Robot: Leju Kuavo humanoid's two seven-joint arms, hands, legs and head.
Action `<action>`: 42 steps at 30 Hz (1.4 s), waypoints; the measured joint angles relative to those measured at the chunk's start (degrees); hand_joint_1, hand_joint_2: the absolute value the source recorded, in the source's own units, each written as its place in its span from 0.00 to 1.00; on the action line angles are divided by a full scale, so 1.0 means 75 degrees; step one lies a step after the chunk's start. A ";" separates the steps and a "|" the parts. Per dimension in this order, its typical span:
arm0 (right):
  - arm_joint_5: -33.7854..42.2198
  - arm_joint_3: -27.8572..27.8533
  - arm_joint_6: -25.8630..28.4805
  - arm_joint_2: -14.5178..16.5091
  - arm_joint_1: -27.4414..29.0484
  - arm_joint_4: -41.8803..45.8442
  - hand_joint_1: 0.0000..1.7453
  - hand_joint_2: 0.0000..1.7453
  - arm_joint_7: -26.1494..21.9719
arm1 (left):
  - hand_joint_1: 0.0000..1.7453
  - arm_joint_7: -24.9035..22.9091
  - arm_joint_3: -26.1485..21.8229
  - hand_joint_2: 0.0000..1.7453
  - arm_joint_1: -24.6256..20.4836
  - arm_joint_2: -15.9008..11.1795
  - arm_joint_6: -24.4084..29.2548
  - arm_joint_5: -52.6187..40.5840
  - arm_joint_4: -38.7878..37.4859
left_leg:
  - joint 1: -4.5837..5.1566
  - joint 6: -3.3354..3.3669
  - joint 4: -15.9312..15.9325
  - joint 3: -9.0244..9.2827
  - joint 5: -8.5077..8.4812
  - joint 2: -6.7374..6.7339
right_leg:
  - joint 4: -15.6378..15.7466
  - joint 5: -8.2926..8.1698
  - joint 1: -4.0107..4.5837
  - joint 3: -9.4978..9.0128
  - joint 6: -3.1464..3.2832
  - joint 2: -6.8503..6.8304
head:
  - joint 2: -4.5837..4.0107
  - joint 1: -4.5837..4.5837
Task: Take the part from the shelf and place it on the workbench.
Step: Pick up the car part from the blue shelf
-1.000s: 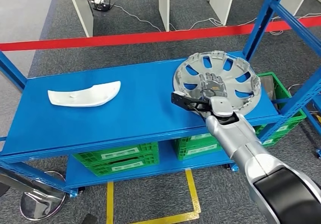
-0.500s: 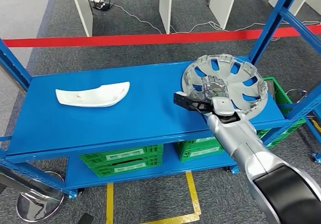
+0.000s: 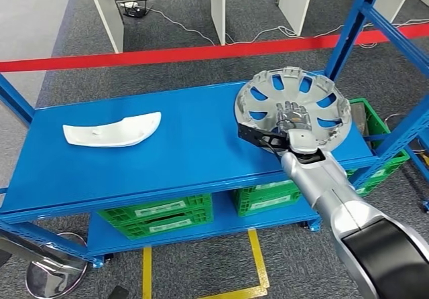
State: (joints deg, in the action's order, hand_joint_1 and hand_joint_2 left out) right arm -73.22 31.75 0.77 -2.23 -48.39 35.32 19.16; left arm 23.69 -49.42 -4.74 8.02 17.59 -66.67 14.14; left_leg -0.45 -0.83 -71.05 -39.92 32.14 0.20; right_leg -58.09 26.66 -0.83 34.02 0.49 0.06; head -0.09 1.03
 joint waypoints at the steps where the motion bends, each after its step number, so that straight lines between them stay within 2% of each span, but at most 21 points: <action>1: 0.0000 0.0001 -0.0001 0.0000 0.0009 -0.0007 0.00 1.00 0.0001 | 0.00 0.0000 0.0000 0.00 0.0006 0.0003 -0.0001 0.0000 0.0000 | -0.0007 -0.0012 -0.0413 -0.0197 0.0122 0.0000 | -0.0001 0.0002 0.0002 -0.0004 0.0002 0.0001 | 0.0000 0.0002; 2: 0.0000 0.0002 -0.0001 0.0000 0.0016 -0.0014 0.00 1.00 0.0001 | 0.00 0.0000 0.0000 0.00 0.0011 0.0006 -0.0001 0.0000 0.0000 | -0.0008 -0.0014 -0.0571 -0.0282 0.0094 0.0000 | -0.0002 0.0006 0.0002 -0.0012 0.0003 0.0005 | 0.0000 0.0001; 3: 0.0000 0.0002 -0.0001 0.0000 0.0020 -0.0019 0.00 1.00 0.0001 | 0.00 0.0000 0.0000 0.00 0.0014 0.0009 -0.0002 0.0000 0.0000 | -0.0009 -0.0003 -0.0408 -0.0219 -0.0089 0.0000 | -0.0003 0.0011 0.0002 -0.0026 0.0002 0.0010 | 0.0000 0.0000; 6: -0.0001 0.0000 0.0000 0.0000 0.0011 -0.0022 0.00 1.00 0.0003 | 0.00 0.0000 0.0000 0.00 0.0010 0.0005 -0.0001 0.0001 0.0000 | 0.0007 0.0089 0.1099 0.0456 -0.0855 0.0002 | -0.0007 0.0043 0.0014 -0.0072 -0.0039 0.0020 | 0.0000 0.0003; 8: -0.0001 0.0000 0.0000 0.0000 0.0002 -0.0027 0.00 1.00 0.0004 | 0.00 0.0000 0.0000 0.00 0.0003 0.0001 -0.0001 0.0001 0.0000 | 0.0036 0.0151 0.1608 0.0675 -0.0946 0.0005 | -0.0007 0.0043 0.0031 -0.0046 -0.0105 0.0025 | 0.0000 0.0009; 11: -0.0001 0.0000 0.0000 -0.0004 0.0000 -0.0032 0.00 1.00 0.0004 | 0.00 0.0000 0.0000 0.00 0.0011 0.0008 -0.0001 0.0001 0.0000 | 0.0029 0.0249 0.1715 0.0700 -0.0948 0.0005 | -0.0008 0.0069 0.0027 0.0003 -0.0228 0.0023 | 0.0000 0.0017; 13: -0.0002 -0.0002 0.0002 -0.0012 -0.0026 -0.0034 0.00 1.00 0.0006 | 0.00 0.0000 0.0000 0.00 0.0001 0.0009 0.0001 0.0001 0.0000 | -0.0005 0.0332 0.1791 0.0738 -0.0985 -0.0004 | -0.0457 0.0342 0.0024 0.0230 -0.0288 0.0019 | 0.0000 0.0038; 15: -0.0001 0.0001 -0.0001 -0.0015 -0.0021 -0.0041 0.00 1.00 0.0004 | 0.00 0.0000 0.0000 0.00 -0.0013 0.0005 0.0001 0.0001 0.0000 | -0.0006 0.0373 0.1796 0.0742 -0.0985 -0.0007 | -0.1486 0.0800 0.0019 0.0731 -0.0325 0.0016 | 0.0000 0.0054; 17: 0.0000 0.0004 -0.0004 -0.0018 0.0024 -0.0052 0.00 1.00 0.0004 | 0.00 0.0000 0.0000 0.00 -0.0005 0.0012 0.0001 0.0001 0.0000 | -0.0003 0.0383 0.1788 0.0744 -0.0976 -0.0002 | -0.2189 0.0965 0.0019 0.1107 -0.0343 0.0015 | 0.0000 0.0056; 18: 0.0000 0.0004 -0.0004 -0.0020 0.0037 -0.0055 0.00 1.00 0.0007 | 0.00 0.0000 0.0000 0.00 0.0003 0.0015 0.0001 0.0001 0.0000 | -0.0002 0.0380 0.1777 0.0748 -0.0969 0.0002 | -0.2115 0.0825 0.0019 0.1099 -0.0340 0.0015 | 0.0000 0.0059; 20: 0.0000 0.0002 -0.0002 -0.0020 0.0023 -0.0058 0.00 1.00 0.0006 | 0.00 0.0000 0.0000 0.00 0.0006 0.0023 0.0001 0.0001 0.0000 | -0.0003 0.0348 0.1738 0.0754 -0.0936 0.0009 | -0.1170 0.0266 0.0018 0.0688 -0.0317 0.0006 | 0.0000 0.0060; 22: -0.0001 0.0002 0.0000 -0.0019 -0.0023 -0.0058 0.00 1.00 0.0004 | 0.00 0.0000 0.0000 0.00 -0.0007 0.0024 0.0001 0.0001 0.0000 | 0.0031 0.0283 0.1672 0.0718 -0.0896 0.0011 | -0.0269 -0.0037 0.0029 0.0227 -0.0275 0.0003 | 0.0000 0.0056; 27: 0.0089 -0.0060 -0.0490 -0.0068 -0.0147 -0.0128 0.00 1.00 0.0249 | 0.00 -0.0087 0.0000 0.00 -0.0004 0.0023 0.0078 0.0001 0.0000 | 0.0041 0.0114 0.1508 0.0639 -0.0780 0.0004 | -0.0049 -0.0032 0.0016 0.0095 -0.0084 0.0027 | 0.0000 0.0029; 29: 0.0164 -0.0144 -0.0885 -0.0130 -0.0311 -0.0304 0.00 1.00 0.0256 | 0.00 -0.0158 0.0000 0.00 -0.0005 0.0029 0.0163 0.0004 0.0000 | 0.0024 0.0041 0.0864 0.0367 -0.0399 -0.0002 | -0.0035 -0.0039 -0.0007 0.0073 -0.0024 0.0020 | 0.0000 -0.0020; 31: 0.0209 -0.0218 -0.1106 -0.0181 -0.0438 -0.0544 0.00 1.00 0.0094 | 0.00 -0.0183 0.0000 0.00 0.0010 0.0044 0.0208 0.0009 -0.0001 | 0.0008 0.0001 -0.0134 -0.0082 0.0024 -0.0003 | -0.0036 -0.0032 -0.0003 0.0065 -0.0001 0.0008 | 0.0000 -0.0044; 33: 0.0232 -0.0261 -0.1311 -0.0195 -0.0534 -0.0747 0.00 1.00 -0.0025 | 0.00 -0.0187 0.0000 0.00 0.0032 0.0055 0.0224 0.0012 -0.0003 | 0.0003 0.0001 -0.0487 -0.0240 0.0007 -0.0003 | -0.0037 -0.0028 0.0000 0.0048 0.0000 0.0009 | 0.0000 -0.0045; 34: 0.0235 -0.0271 -0.1404 -0.0195 -0.0575 -0.0817 0.00 1.00 -0.0055 | 0.00 -0.0187 0.0000 0.00 0.0035 0.0055 0.0230 0.0013 -0.0003 | 0.0003 0.0019 -0.0221 -0.0113 -0.0208 -0.0003 | -0.0037 -0.0025 0.0001 0.0031 -0.0004 0.0012 | 0.0000 -0.0044; 36: 0.0237 -0.0292 -0.1538 -0.0195 -0.0643 -0.0917 0.00 1.00 -0.0077 | 0.00 -0.0187 0.0000 0.00 0.0022 0.0055 0.0245 0.0016 -0.0003 | 0.0013 0.0087 0.0809 0.0379 -0.0713 -0.0002 | -0.0040 -0.0011 0.0012 0.0002 -0.0029 0.0015 | 0.0000 -0.0043; 37: 0.0237 -0.0307 -0.1581 -0.0195 -0.0669 -0.0956 0.00 1.00 -0.0071 | 0.00 -0.0186 0.0000 0.00 0.0015 0.0055 0.0251 0.0017 -0.0003 | 0.0023 0.0119 0.1246 0.0581 -0.0845 -0.0001 | -0.0045 -0.0006 0.0023 0.0006 -0.0055 0.0015 | 0.0000 -0.0040; 38: 0.0237 -0.0321 -0.1609 -0.0195 -0.0687 -0.0996 0.00 1.00 -0.0063 | 0.00 -0.0185 0.0000 0.00 0.0012 0.0056 0.0258 0.0018 -0.0003 | 0.0037 0.0145 0.1514 0.0698 -0.0891 0.0001 | -0.0045 -0.0008 0.0032 0.0018 -0.0089 0.0016 | 0.0000 -0.0036; 42: 0.0233 -0.0366 -0.1635 -0.0205 -0.0730 -0.1102 0.00 1.00 -0.0031 | 0.00 -0.0185 -0.0001 0.00 0.0017 0.0066 0.0275 0.0019 -0.0006 | 0.0028 0.0286 0.1707 0.0756 -0.0910 -0.0006 | -0.0073 0.0036 0.0024 0.0091 -0.0252 0.0014 | 0.0000 -0.0027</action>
State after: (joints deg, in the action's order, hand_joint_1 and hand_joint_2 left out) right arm -71.47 29.00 -11.49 -3.77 -53.87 27.05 18.93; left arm 22.30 -49.42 -4.61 8.51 19.65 -66.53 14.10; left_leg -0.24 1.31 -58.25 -34.26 25.32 0.16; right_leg -58.63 26.93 -0.65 34.70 -1.40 0.17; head -0.09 0.83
